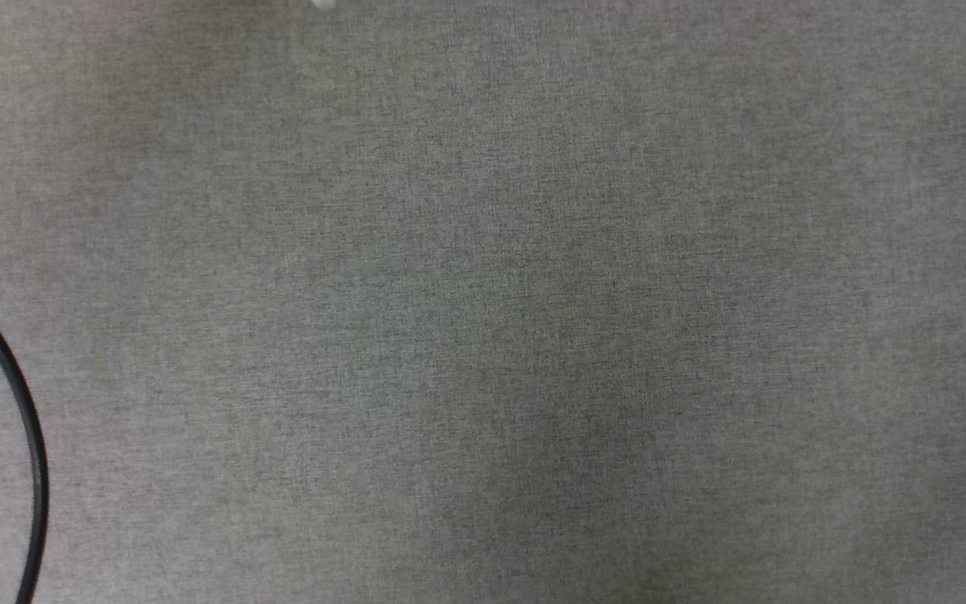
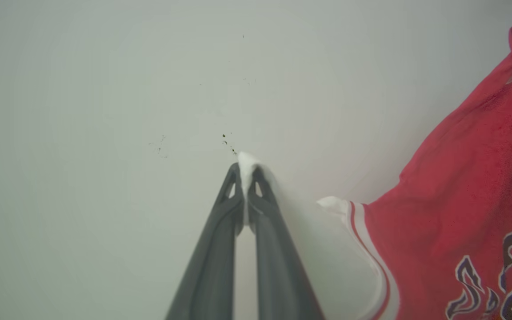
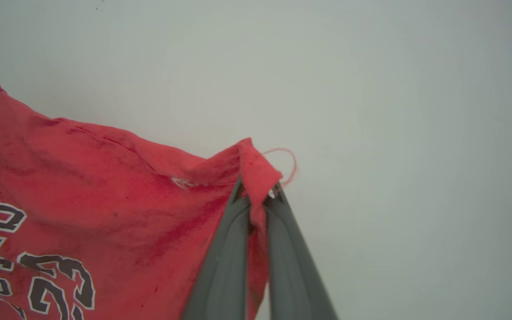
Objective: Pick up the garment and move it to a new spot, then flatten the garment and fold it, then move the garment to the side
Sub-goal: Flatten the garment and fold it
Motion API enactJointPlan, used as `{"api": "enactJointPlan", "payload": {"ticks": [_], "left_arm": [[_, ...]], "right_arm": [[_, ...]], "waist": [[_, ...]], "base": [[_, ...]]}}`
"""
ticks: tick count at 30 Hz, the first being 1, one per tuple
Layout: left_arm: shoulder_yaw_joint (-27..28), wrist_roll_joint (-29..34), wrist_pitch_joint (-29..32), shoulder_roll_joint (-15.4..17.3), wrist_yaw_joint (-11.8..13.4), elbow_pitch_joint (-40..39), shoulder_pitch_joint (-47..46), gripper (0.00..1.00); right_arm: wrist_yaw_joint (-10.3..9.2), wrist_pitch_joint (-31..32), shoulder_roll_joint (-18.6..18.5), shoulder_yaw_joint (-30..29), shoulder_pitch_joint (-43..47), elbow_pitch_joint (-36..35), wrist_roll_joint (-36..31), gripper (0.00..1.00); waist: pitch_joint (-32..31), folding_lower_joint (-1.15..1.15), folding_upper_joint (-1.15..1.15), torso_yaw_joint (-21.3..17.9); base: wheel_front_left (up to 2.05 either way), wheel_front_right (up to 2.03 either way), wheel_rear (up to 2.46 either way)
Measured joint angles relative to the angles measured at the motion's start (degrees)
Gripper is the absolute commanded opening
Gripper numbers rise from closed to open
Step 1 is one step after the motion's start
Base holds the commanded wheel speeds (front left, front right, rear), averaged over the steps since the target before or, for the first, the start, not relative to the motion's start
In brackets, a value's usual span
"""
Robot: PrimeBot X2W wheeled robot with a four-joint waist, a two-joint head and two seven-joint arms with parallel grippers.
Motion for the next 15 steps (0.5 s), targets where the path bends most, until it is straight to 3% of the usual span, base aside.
{"api": "enactJointPlan", "payload": {"ticks": [8, 15], "left_arm": [[-1.47, 0.38, -1.98, -3.23, -2.24, 9.47, -8.97, 0.00], [-3.90, -0.56, -4.70, -4.12, -3.00, 15.25, -7.26, 0.00]], "right_arm": [[0.00, -2.67, 2.75, 2.46, -5.37, 6.41, -0.48, 0.00], [0.00, -5.32, 3.78, 7.03, -4.66, 11.34, 0.67, 0.00]], "waist": [[1.58, 0.00, 0.00, -0.18], [2.80, 0.00, 0.00, 0.25]], "base": [[0.00, 0.00, 0.00], [0.00, 0.00, 0.00]]}}
